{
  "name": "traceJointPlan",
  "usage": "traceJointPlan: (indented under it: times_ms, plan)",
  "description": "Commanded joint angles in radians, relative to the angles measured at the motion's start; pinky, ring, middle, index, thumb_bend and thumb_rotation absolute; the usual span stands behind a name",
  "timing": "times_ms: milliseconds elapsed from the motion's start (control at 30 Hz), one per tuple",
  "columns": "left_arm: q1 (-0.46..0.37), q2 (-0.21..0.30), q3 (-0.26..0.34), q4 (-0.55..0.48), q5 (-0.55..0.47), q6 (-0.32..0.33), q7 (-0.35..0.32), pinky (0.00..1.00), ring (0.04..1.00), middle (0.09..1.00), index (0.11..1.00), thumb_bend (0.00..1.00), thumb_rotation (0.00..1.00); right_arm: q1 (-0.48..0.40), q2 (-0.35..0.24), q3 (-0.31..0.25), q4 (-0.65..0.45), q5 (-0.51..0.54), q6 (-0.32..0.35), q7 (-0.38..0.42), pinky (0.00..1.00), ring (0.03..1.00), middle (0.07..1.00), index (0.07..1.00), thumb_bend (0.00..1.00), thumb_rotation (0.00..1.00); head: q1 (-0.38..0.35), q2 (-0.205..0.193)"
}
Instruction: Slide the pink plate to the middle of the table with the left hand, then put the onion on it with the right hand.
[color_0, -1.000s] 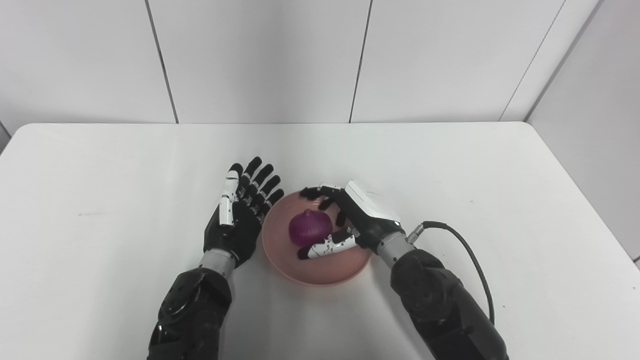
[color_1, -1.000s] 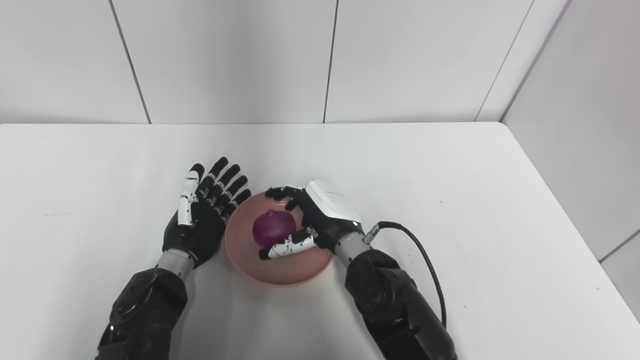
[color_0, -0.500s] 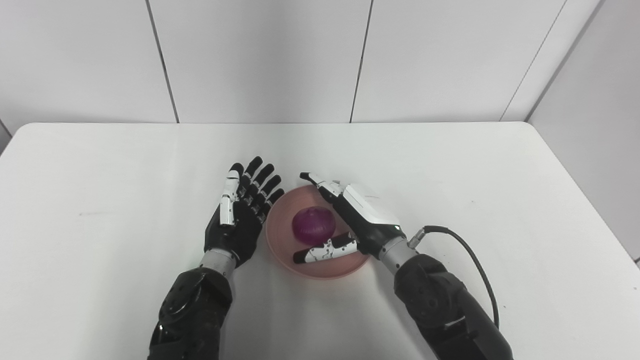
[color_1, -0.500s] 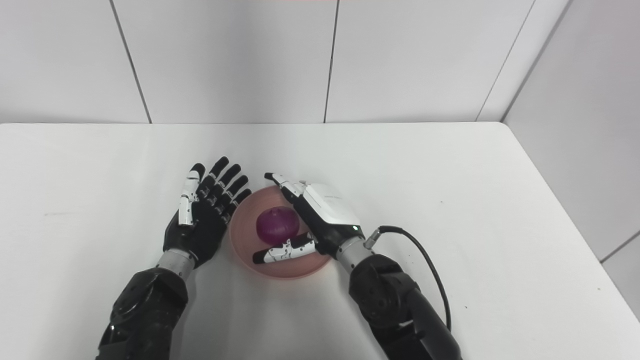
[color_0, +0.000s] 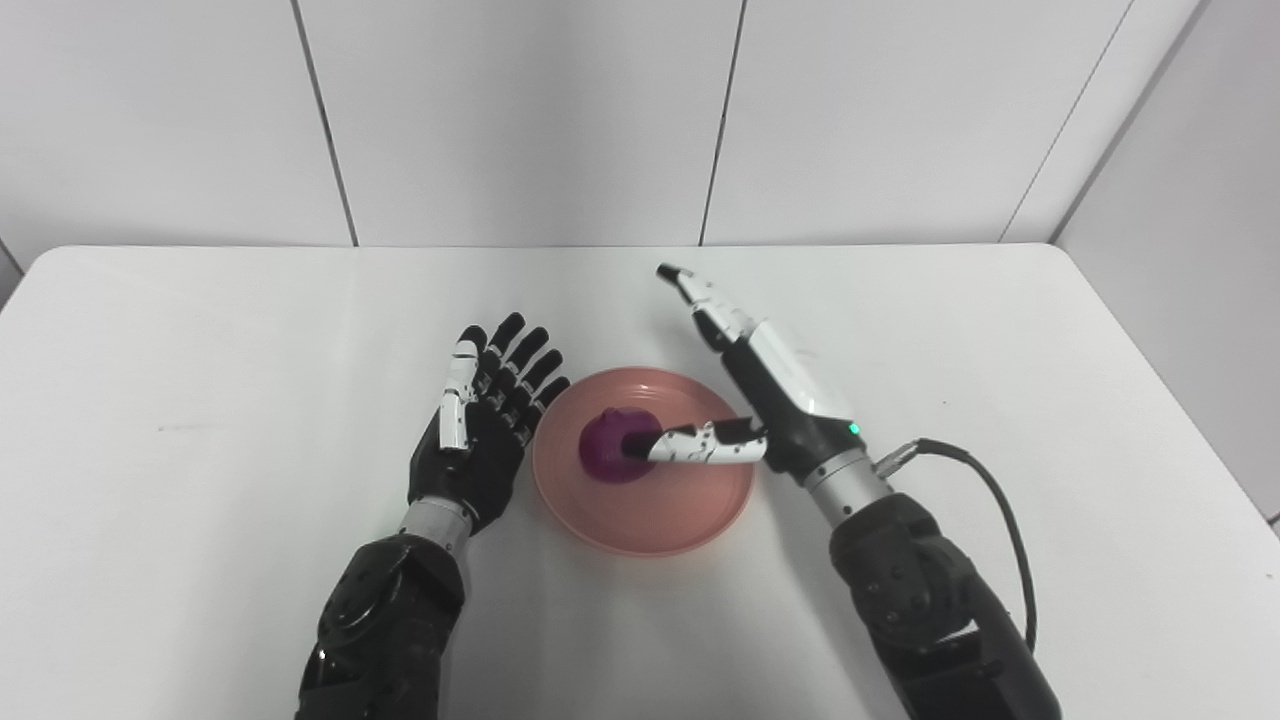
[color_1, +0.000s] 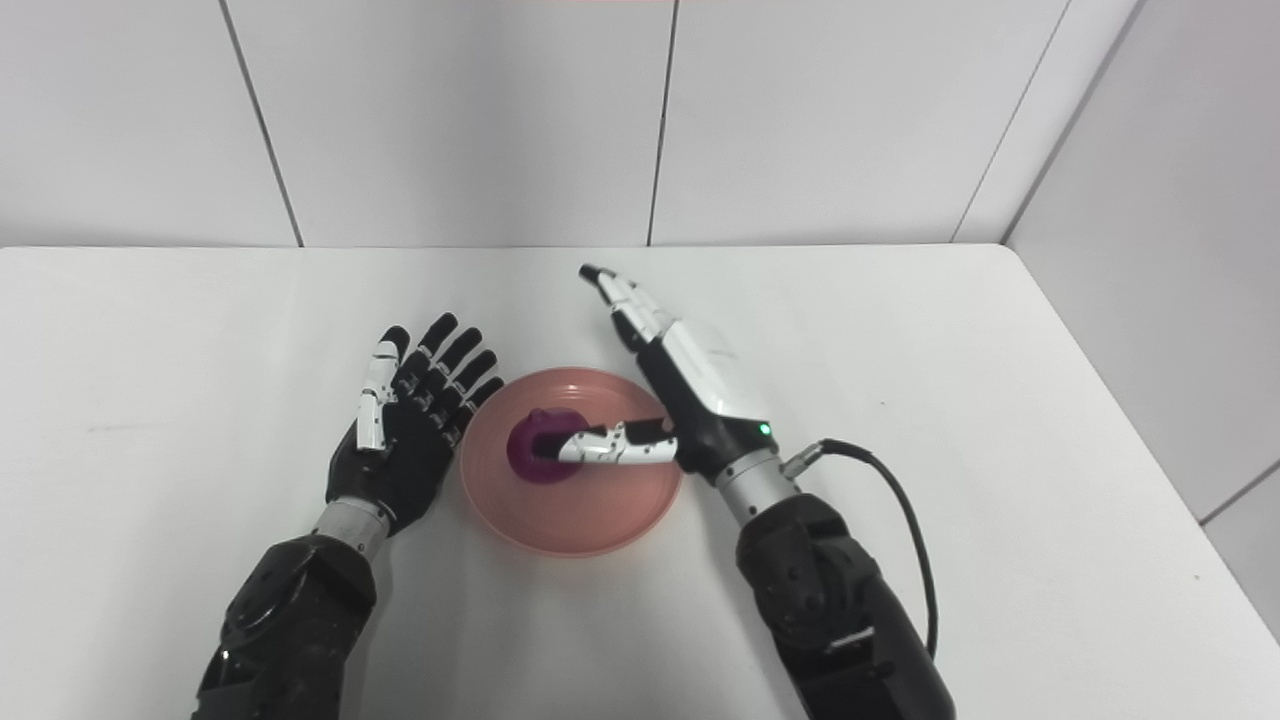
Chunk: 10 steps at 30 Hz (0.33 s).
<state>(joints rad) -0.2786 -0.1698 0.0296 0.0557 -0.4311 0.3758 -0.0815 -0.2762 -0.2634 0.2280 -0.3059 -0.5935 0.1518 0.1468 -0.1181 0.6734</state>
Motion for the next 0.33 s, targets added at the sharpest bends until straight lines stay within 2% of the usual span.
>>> traceJointPlan:
  times_ms: [0,67,100,167,300]
  plan:
    - [-0.004,-0.004,0.000,0.013,0.002,0.018,-0.001,0.93,0.941,0.952,0.941,0.44,1.00,-0.016,0.010,-0.050,-0.073,0.056,0.006,-0.003,0.86,0.977,1.000,1.000,1.00,0.64,-0.002,-0.002]
    - [-0.004,-0.003,0.002,0.014,0.002,0.018,-0.001,0.94,0.945,0.955,0.944,0.44,1.00,-0.014,0.016,-0.077,-0.097,0.056,0.018,-0.007,0.85,0.975,1.000,1.000,1.00,0.61,-0.005,-0.004]
    - [-0.005,-0.003,0.003,0.015,0.003,0.018,0.001,0.94,0.940,0.951,0.939,0.44,1.00,-0.014,0.017,-0.088,-0.108,0.039,0.024,-0.011,0.80,0.926,0.978,0.985,1.00,0.62,-0.006,-0.004]
    - [-0.005,-0.004,0.007,0.015,0.001,0.022,0.003,0.93,0.937,0.949,0.936,0.44,1.00,-0.012,0.020,-0.123,-0.114,0.057,0.018,-0.026,0.84,0.928,0.970,0.985,1.00,0.64,-0.011,-0.007]
    - [-0.004,-0.001,0.010,0.013,-0.002,0.025,0.003,0.94,0.940,0.951,0.937,0.44,1.00,0.001,0.040,-0.197,-0.114,0.076,0.076,-0.039,0.90,0.957,0.980,0.998,1.00,0.73,-0.020,-0.011]
